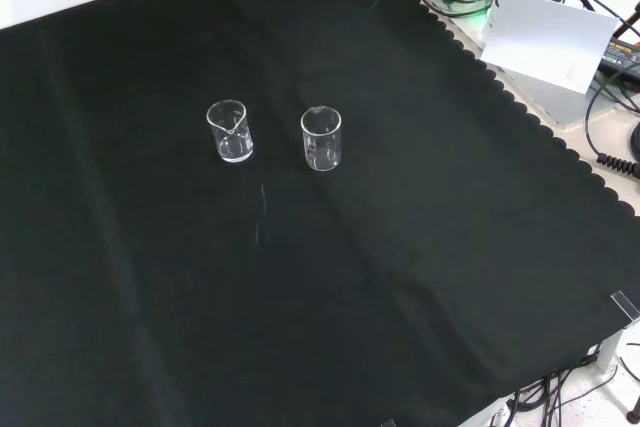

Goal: Pick up the beaker on the right.

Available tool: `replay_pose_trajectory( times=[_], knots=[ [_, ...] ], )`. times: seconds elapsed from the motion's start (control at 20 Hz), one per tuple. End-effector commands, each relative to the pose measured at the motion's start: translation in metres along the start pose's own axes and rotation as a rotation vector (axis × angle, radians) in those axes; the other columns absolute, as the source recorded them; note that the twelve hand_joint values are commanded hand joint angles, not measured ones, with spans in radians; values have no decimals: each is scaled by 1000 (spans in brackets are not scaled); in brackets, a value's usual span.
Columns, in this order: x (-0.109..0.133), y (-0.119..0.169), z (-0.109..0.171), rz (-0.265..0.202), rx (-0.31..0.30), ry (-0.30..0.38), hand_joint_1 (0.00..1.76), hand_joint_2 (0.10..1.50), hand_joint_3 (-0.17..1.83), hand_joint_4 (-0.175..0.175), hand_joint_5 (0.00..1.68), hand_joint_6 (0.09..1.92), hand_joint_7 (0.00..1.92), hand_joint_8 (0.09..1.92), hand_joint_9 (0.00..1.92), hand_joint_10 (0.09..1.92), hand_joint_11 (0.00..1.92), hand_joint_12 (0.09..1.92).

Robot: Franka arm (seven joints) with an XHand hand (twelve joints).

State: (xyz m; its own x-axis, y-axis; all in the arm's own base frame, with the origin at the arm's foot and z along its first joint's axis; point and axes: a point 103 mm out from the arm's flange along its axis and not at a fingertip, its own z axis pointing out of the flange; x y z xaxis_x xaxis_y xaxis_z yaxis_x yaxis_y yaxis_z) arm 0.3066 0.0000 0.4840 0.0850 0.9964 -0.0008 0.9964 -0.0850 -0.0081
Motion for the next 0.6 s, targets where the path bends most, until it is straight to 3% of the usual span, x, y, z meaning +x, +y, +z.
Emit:
replay_pose_trajectory(
  times=[0.05, 0.2, 0.6],
  knots=[
    [1, 0, -1, 0, -8, -9, 145, 1302, -3, -13, 264, 87, 9, 569, 482, 87, 85, 1389],
    [2, 0, -1, 2, -10, -8, 14, 1378, 32, -10, 275, 87, 7, 533, 471, 87, 82, 1367],
    [-6, 6, 16, 36, 17, -15, 0, 1387, 36, -11, 280, 87, 10, 525, 470, 87, 83, 1364]
  ],
)
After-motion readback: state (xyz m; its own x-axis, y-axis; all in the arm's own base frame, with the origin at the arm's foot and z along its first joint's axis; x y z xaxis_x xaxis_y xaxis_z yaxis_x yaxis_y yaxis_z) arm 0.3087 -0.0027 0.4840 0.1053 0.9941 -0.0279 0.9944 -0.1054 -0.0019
